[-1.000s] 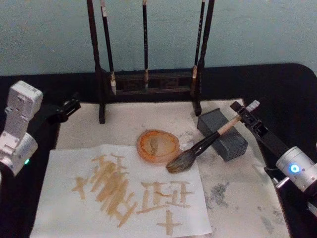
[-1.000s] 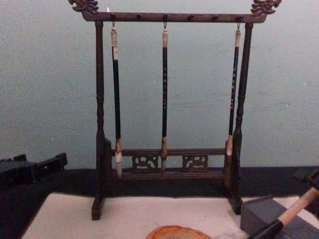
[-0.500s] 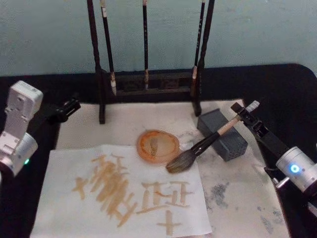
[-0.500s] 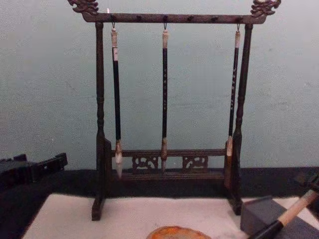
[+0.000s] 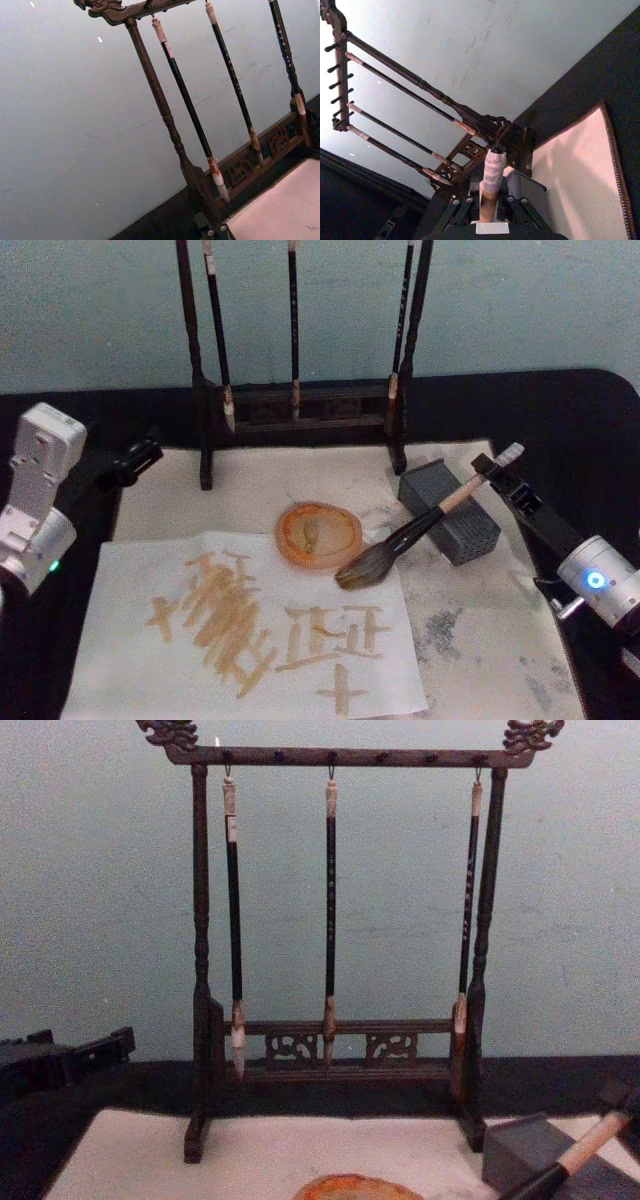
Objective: Pick up the brush from the inkstone, write on the paper, then place the brush back to its original position.
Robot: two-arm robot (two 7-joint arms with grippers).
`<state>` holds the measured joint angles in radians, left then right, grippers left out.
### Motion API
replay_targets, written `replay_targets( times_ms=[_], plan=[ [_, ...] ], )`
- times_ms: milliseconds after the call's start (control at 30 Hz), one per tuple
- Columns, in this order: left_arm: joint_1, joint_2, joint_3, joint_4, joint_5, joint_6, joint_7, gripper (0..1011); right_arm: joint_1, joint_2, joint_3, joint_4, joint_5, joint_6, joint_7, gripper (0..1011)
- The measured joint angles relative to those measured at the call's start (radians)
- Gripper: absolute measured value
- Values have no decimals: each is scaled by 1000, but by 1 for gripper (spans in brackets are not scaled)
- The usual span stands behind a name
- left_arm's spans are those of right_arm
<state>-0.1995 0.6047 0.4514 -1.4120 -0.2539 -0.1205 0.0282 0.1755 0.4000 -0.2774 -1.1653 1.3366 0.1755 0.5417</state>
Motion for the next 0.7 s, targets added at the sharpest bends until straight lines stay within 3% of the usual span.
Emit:
replay_targets(
  times_ms=[100, 700],
  plan=[
    [0, 0, 0, 0, 0, 0, 0, 1002, 0, 0, 0, 0, 0, 0, 1, 178],
    [0, 0, 0, 0, 0, 0, 0, 1002, 0, 0, 0, 0, 0, 0, 0, 176]
  ],
)
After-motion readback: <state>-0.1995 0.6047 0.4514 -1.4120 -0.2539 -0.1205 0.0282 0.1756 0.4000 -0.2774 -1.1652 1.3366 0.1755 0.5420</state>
